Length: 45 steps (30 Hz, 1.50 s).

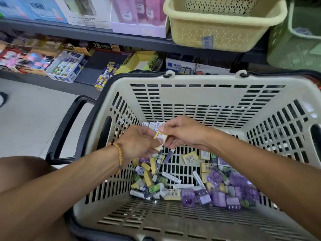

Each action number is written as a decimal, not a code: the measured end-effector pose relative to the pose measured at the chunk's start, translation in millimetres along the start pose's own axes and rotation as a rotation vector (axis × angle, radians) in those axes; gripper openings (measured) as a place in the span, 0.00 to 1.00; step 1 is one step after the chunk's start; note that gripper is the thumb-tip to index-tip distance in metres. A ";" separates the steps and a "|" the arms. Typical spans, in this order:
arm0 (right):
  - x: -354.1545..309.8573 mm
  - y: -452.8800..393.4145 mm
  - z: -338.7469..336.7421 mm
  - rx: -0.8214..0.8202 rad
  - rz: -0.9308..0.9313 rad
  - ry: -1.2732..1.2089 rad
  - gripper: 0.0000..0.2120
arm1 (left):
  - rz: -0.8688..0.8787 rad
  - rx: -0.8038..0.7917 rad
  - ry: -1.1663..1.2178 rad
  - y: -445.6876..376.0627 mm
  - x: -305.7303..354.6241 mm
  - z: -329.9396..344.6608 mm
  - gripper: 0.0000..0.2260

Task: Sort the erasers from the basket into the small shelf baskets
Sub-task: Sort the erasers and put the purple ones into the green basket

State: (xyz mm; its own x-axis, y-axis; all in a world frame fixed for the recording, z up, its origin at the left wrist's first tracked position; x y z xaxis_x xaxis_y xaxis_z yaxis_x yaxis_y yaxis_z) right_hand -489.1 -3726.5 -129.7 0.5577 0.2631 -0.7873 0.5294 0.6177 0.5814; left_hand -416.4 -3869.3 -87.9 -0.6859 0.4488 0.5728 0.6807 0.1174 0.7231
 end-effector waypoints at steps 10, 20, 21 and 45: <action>15.8 48.4 -44.3 0.147 -0.036 0.385 0.13 | 0.631 -0.428 -1.758 -37.0 -28.7 29.4 0.49; 10.2 41.9 -59.4 0.186 -0.095 0.411 0.17 | 0.581 -0.433 -1.705 -32.5 -56.3 45.0 0.48; 10.6 41.6 -59.8 0.189 -0.093 0.423 0.18 | 0.554 -0.423 -1.644 -32.7 -53.4 45.3 0.44; 20.9 34.0 -57.8 0.176 -0.056 0.530 0.12 | 0.482 -0.525 -1.528 -46.3 -33.5 77.1 0.32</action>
State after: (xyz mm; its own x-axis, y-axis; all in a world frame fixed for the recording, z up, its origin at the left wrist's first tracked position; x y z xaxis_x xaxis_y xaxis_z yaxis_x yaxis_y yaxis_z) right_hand -496.4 -3657.2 -138.3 0.1518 0.5980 -0.7870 0.6734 0.5203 0.5252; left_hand -405.1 -3821.5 -170.3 0.6185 0.7767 0.1195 0.3704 -0.4223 0.8273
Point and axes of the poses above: each hand's wrist, its own y-axis away from the middle knuckle, its own z-axis out of the palm, x = y × z, the point moved 2 cm from there along -y, towards the middle knuckle, and after that the axes turned 12 degrees about -y, right-handed, at the moved point
